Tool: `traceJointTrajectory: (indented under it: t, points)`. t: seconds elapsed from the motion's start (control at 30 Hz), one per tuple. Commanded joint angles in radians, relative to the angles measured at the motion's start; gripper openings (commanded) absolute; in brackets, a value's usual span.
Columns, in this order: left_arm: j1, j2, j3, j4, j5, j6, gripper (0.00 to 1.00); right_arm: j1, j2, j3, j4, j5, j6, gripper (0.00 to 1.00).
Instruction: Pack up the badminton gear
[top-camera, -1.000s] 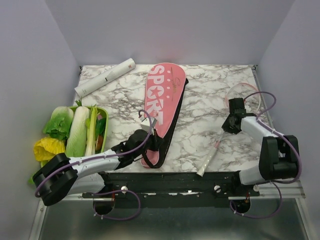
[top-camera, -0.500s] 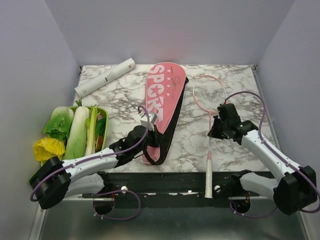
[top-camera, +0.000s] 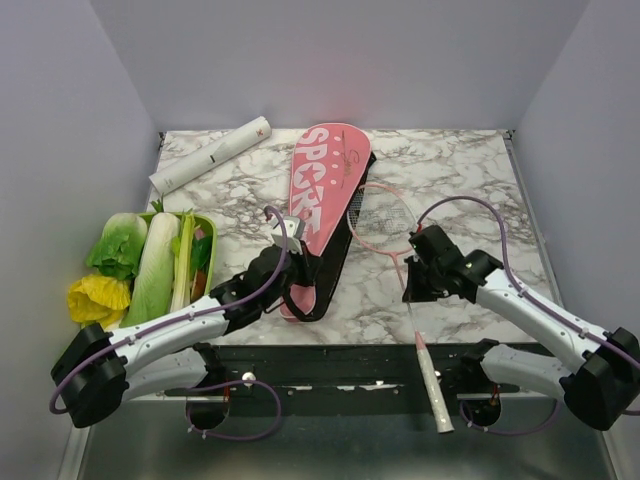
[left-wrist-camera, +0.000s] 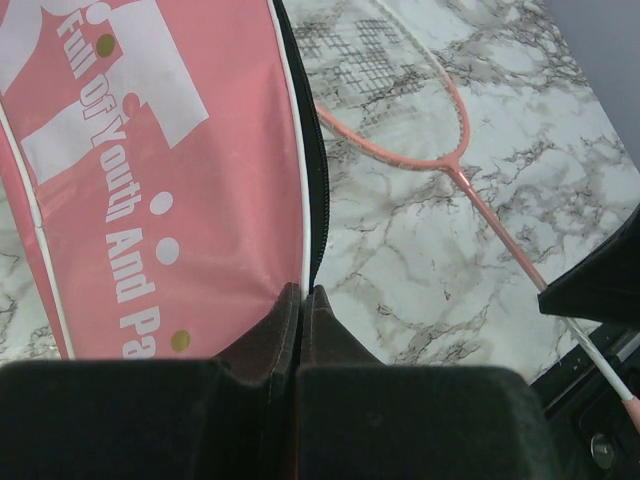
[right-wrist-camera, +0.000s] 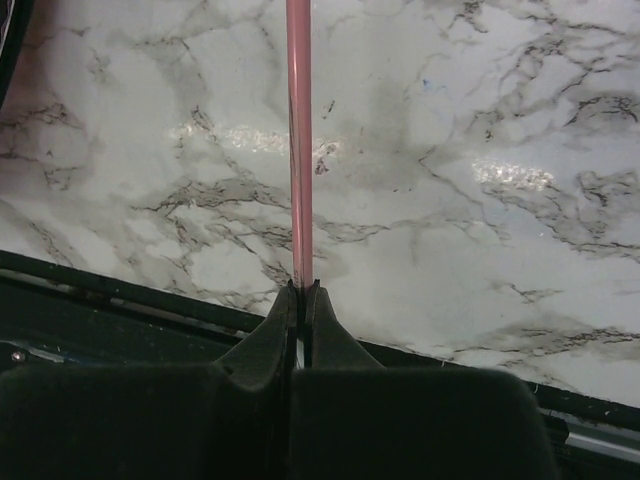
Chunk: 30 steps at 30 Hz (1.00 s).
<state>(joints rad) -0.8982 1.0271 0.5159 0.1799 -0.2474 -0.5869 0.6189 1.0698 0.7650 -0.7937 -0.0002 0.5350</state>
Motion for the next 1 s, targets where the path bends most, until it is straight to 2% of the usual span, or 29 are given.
traceJointTrajectory:
  t: [0.0,0.57,0.67,0.97]
  points:
    - [0.004,-0.035,0.039,0.009,-0.032,0.009,0.00,0.047,0.016,0.007,-0.004,-0.009,0.029,0.01]
    - [0.004,-0.010,-0.031,0.053,0.008,-0.021,0.00,0.150,0.205,0.240,0.043,0.055,0.054,0.01]
    - [0.002,0.001,-0.039,0.066,0.023,-0.024,0.00,0.151,0.269,0.284,0.089,0.078,0.048,0.01]
    - [-0.001,0.025,-0.071,0.093,0.083,-0.056,0.00,0.148,0.591,0.482,0.221,0.319,0.040,0.01]
